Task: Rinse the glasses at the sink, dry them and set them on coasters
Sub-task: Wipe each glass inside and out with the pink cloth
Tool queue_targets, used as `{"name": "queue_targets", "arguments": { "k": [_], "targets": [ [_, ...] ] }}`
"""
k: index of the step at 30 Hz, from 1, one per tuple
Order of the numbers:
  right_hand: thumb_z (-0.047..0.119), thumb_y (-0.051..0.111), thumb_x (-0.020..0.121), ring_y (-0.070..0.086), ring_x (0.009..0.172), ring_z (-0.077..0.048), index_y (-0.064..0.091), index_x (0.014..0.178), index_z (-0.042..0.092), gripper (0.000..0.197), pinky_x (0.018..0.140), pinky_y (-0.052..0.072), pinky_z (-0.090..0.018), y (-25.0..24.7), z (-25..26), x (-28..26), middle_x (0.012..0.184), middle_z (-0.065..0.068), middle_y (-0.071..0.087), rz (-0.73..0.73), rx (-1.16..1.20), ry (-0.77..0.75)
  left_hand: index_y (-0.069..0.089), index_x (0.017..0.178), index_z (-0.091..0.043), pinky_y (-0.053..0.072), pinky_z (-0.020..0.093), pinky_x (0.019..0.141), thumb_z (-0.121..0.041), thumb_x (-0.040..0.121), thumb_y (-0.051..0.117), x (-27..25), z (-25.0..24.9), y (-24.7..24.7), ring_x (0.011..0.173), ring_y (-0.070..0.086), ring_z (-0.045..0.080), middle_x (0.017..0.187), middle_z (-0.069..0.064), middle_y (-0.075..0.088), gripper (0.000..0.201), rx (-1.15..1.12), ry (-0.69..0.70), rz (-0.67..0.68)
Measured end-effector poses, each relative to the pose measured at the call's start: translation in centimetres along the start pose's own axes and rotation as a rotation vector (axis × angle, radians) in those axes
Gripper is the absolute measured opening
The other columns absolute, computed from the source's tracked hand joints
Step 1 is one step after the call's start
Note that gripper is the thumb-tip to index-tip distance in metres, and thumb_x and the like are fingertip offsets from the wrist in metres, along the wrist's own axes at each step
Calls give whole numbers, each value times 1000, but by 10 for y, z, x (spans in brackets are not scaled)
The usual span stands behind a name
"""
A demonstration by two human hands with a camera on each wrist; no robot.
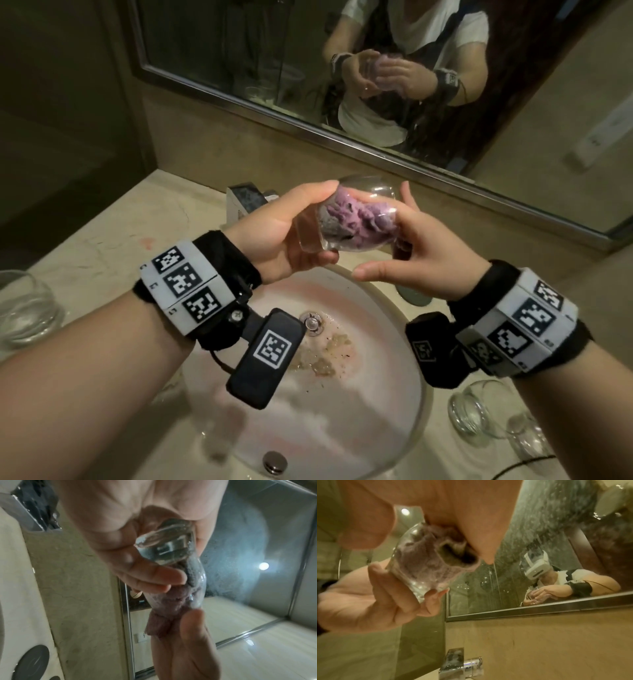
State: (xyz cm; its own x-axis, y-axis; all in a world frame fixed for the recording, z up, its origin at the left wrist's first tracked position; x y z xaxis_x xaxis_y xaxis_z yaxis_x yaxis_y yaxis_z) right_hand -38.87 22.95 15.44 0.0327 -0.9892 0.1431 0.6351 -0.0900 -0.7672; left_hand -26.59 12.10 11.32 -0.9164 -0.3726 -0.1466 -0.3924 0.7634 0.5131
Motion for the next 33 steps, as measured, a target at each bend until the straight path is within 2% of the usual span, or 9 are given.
{"name": "queue_targets", "arguments": {
  "k": [6,9,11,15,21,24,29,31,33],
  "targets": [
    [71,72,54,58,117,-11,59,103,37,61,114,17,-60,-2,1,10,105,14,71,-10,180,140,58,123,-4,51,22,55,-48,81,57,9,1,0,77,60,19,113,21,62,61,34,-19,-9],
    [43,78,60,67,97,-5,65,94,29,39,110,33,-50,-1,2,9,93,14,73,9,274,170,58,123,-2,49,21,51,-45,84,56,12,7,1,67,61,15,107,18,64,58,9,-54,22],
    [18,79,62,70,80,-6,64,92,20,34,83,54,-26,-1,-2,5,84,8,74,-7,465,194,55,127,-2,48,22,50,-45,84,56,15,7,1,68,60,15,116,22,60,61,11,-36,24],
    [10,77,60,50,42,-2,63,88,12,31,34,34,-12,-3,-11,4,67,4,68,-127,614,258,51,120,-3,47,24,45,-42,73,70,21,-1,3,59,61,19,105,23,63,64,125,77,-93],
    [17,80,62,69,79,-8,61,99,21,42,71,55,-21,-7,-7,5,91,5,72,-126,489,221,47,100,-31,56,37,67,-43,71,68,15,-6,-5,82,66,29,104,9,59,38,510,286,-106],
    [37,67,73,64,104,-11,61,109,27,38,114,17,-56,-8,-2,3,105,12,67,-189,-113,-34,49,114,-29,58,31,63,-53,82,56,12,-3,-12,88,66,24,119,10,56,41,264,103,-55],
    [33,61,78,63,108,-21,59,122,10,50,111,3,-59,6,-8,9,111,-3,69,-160,-509,-114,55,112,-3,35,17,34,-74,81,31,18,2,-11,48,45,12,84,12,57,81,100,-152,-75],
    [18,71,80,64,103,-10,56,123,13,45,113,28,-48,11,-1,10,112,-1,68,-104,-154,82,50,107,-11,37,19,39,-60,92,36,20,3,-9,50,48,13,77,7,55,53,304,36,-288],
    [-4,65,81,66,71,3,56,111,8,33,71,54,-16,13,9,10,93,0,69,-72,416,279,44,115,-22,44,22,54,-53,94,39,18,1,-10,68,56,11,91,0,57,38,595,259,-421]
  ]
}}
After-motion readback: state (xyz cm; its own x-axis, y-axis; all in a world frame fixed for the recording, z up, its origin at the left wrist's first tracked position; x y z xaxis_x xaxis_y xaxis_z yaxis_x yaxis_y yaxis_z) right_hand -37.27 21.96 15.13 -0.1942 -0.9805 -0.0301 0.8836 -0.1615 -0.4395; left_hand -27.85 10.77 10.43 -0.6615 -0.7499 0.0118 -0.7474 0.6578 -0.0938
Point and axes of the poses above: each hand's wrist, its own x-axis towards the middle knuckle, its own y-axis out of the palm, z = x × y, the point moved 2 cm from there along x, towards the middle knuckle
